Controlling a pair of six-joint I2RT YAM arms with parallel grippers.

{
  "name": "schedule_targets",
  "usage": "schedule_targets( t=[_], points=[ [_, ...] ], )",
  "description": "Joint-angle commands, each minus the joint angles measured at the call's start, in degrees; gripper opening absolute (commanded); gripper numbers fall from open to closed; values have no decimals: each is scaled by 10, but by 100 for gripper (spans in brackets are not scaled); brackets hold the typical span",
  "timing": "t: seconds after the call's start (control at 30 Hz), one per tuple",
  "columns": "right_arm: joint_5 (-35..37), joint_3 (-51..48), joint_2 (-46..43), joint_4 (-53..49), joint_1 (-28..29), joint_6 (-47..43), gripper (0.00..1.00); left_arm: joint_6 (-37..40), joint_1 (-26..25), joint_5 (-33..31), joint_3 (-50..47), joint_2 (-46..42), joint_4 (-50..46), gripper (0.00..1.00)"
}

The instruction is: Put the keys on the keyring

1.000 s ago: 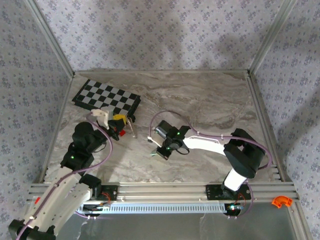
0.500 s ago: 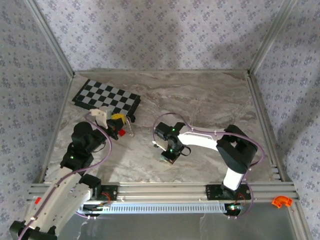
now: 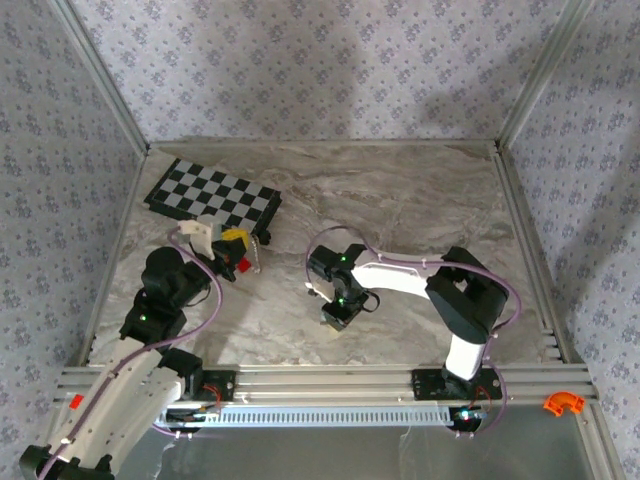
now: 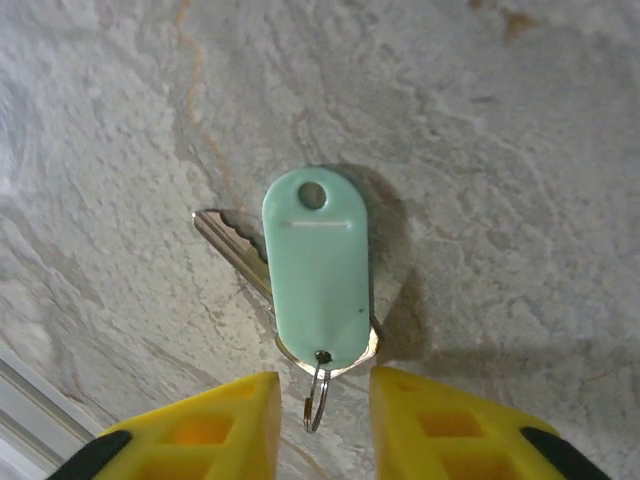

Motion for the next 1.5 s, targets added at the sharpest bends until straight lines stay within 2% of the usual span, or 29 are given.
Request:
schedule_targets(
  t=[0.0, 0.13, 0.27, 0.33, 0.43, 0.6, 0.97, 1.27, 1.47],
  points=[
    [-12, -23, -51, 24, -8, 36, 40, -6, 4, 3, -1, -10, 34, 0],
    [-40, -84, -119, 97, -31, 84, 48, -8, 4, 5, -1, -9, 35, 0],
    [-43, -178, -214, 233, -43, 151, 53, -10, 4, 8, -2, -8, 37, 0],
    [-36, -233, -257, 304, -37, 176, 53, -12, 4, 10, -4, -7, 41, 0],
    [4, -307, -316, 382, -2, 168, 54, -13, 4, 15, -5, -6, 47, 0],
    [32, -398, -361, 484, 21, 165, 58, -17, 4, 20, -6, -8, 52, 0],
    [45, -423, -344, 508, 18, 155, 56, -19, 4, 23, -8, -7, 58, 0],
    [32, -404, -333, 453, 22, 131, 49, -20, 4, 24, -9, -7, 62, 0],
    [25, -395, -305, 458, 30, 122, 41, -22, 4, 25, -8, -9, 63, 0]
  ],
)
